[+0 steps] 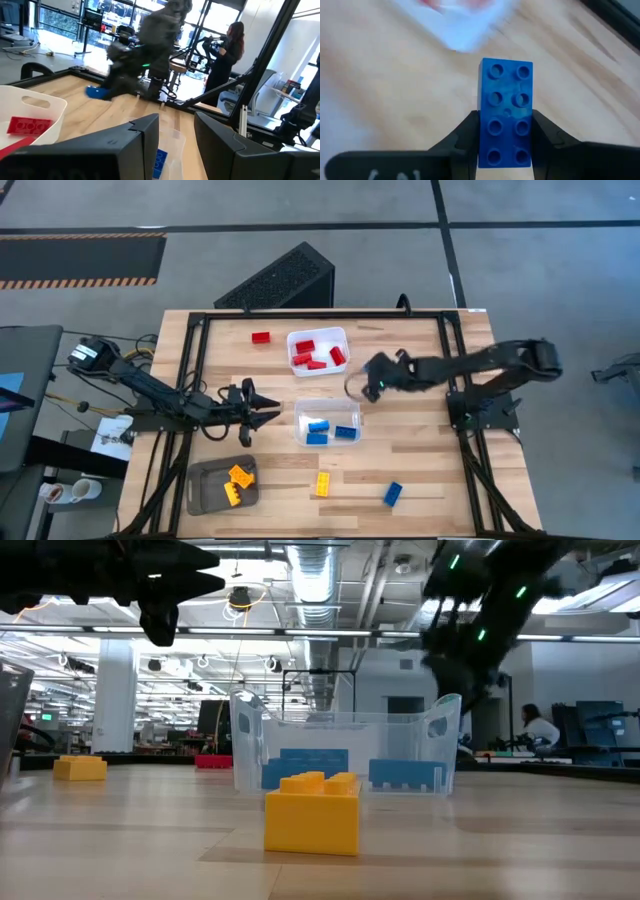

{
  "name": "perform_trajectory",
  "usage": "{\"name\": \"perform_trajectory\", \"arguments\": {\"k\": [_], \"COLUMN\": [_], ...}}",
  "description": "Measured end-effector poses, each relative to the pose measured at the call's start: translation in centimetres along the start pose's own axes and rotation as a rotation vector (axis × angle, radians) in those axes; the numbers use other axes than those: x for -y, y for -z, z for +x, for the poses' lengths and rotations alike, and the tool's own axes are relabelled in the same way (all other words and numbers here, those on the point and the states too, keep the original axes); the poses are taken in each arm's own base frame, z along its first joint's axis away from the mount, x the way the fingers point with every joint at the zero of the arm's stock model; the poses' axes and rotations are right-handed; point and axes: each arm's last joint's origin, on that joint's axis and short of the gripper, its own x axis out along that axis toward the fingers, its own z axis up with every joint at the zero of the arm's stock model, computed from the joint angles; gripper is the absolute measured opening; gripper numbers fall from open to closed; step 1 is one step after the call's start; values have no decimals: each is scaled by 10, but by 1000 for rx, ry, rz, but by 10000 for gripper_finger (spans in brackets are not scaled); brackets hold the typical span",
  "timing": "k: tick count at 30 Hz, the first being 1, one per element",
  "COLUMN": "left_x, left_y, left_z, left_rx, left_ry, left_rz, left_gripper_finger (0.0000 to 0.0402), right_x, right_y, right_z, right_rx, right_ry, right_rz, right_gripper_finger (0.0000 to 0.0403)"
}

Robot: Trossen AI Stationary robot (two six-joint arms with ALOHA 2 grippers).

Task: Sort & place blocks by color
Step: Put the blue game piece into the transparent bin, then put the yellow game piece into the black bin

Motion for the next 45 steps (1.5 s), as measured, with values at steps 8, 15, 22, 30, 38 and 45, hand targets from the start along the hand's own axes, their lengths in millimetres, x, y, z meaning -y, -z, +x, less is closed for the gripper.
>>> {"name": "perform_trajectory", "arguments": {"k": [8, 15, 22, 30, 38, 45], "left_x": [0, 0, 0, 0, 1, 10], "left_y": [0, -1, -1, -1, -1, -8], "left_z": [0, 0, 0, 0, 0, 14], "left_rx": [3, 10, 14, 14, 11, -113], "left_ry": [0, 2, 1, 0, 12, -54], "left_rz": [-5, -6, 59, 97, 83, 141], "left_gripper_finger": [111, 111, 111, 111, 111, 99], "right_x": [-69, -103, -107, -104, -106, -105], "right_y": [17, 33, 39, 33, 32, 27], "right_z": [-62, -57, -32, -35, -57, -87], "right_rx": [293, 309, 219, 221, 243, 382], "right_ry": [-384, -511, -484, -505, -575, -566], "right_rz": [-150, -189, -127, -59, -98, -121], "right_gripper_finger": [121, 129, 143, 241, 300, 301]}}
